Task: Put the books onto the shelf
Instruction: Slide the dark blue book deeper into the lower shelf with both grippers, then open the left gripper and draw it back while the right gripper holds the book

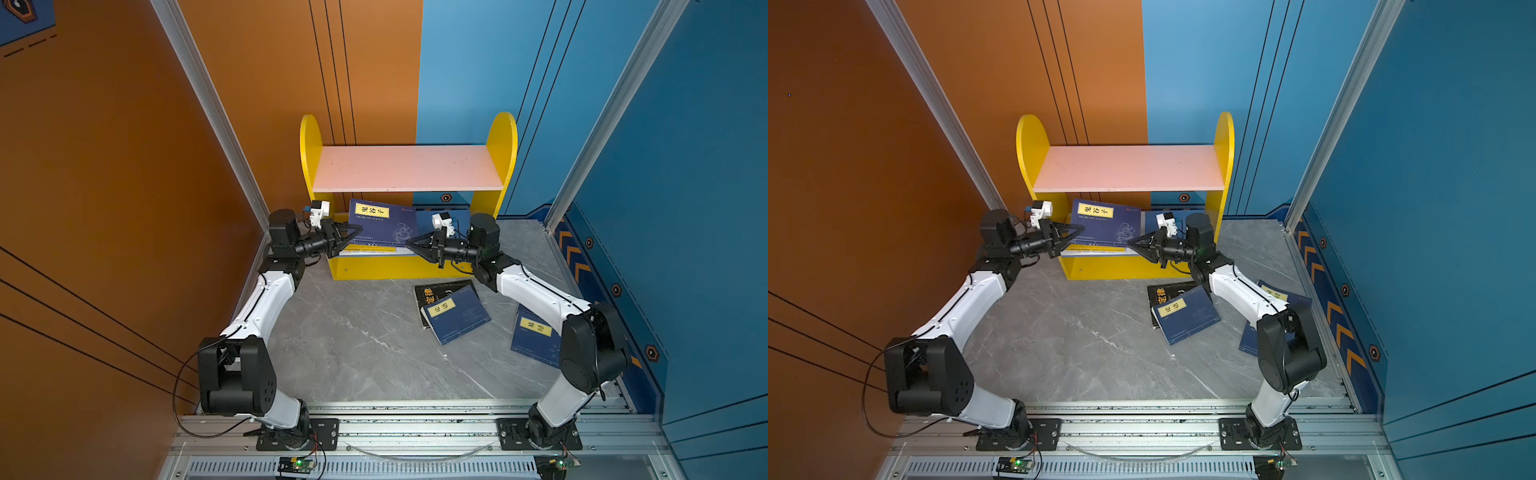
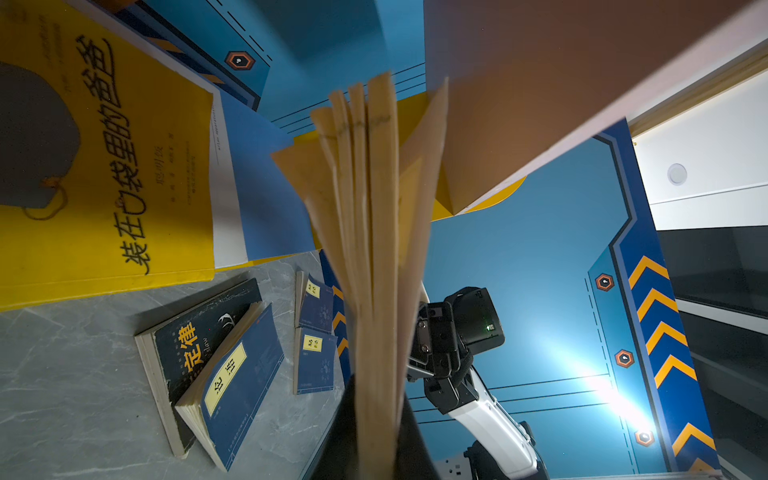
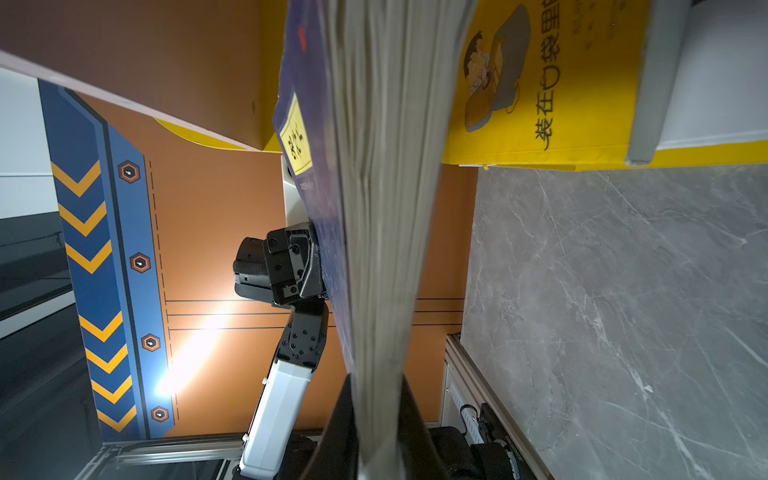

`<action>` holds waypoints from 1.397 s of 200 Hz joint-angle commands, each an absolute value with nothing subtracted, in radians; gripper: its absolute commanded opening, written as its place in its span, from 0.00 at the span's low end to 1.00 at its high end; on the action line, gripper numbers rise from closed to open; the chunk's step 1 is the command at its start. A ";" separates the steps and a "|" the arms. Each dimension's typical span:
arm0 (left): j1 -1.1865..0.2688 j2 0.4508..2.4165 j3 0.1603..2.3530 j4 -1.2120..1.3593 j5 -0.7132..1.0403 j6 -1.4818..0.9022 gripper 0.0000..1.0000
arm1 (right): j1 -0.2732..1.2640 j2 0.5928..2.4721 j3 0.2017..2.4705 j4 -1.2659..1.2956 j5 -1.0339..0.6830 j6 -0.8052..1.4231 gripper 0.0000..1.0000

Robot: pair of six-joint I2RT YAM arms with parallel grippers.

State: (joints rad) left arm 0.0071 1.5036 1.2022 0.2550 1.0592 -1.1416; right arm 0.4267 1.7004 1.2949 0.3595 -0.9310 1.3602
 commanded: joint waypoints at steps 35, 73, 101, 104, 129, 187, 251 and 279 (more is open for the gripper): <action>0.042 1.435 1.242 0.177 0.933 -1.111 0.54 | 0.433 1.642 1.297 0.218 -0.798 1.196 0.06; 0.054 1.304 1.336 -0.312 0.731 -0.869 0.80 | 0.441 1.664 1.303 0.280 -0.734 1.204 0.05; 0.077 1.214 1.334 -0.425 0.664 -0.799 0.85 | 0.467 1.718 1.368 0.286 -0.690 1.164 0.04; 0.081 1.208 1.332 -0.430 0.662 -0.795 0.85 | 0.471 1.725 1.378 0.280 -0.685 1.156 0.04; 0.123 1.157 1.303 -0.502 0.604 -0.732 0.91 | 0.499 1.791 1.448 0.307 -0.663 1.139 0.04; 0.228 1.094 1.141 -0.519 0.535 -0.702 0.94 | 0.536 1.888 1.536 0.375 -0.595 1.088 0.04; 0.269 1.108 1.078 -0.520 0.542 -0.680 0.94 | 0.532 2.032 1.701 0.487 -0.620 1.153 0.05; 0.282 1.109 1.072 -0.519 0.549 -0.675 0.94 | 0.528 2.121 1.771 0.481 -0.618 1.181 0.05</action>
State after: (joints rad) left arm 0.2684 1.1076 1.0824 -0.5095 0.5526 -0.7033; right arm 0.5350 2.0686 1.6985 0.3985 -0.6231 1.1534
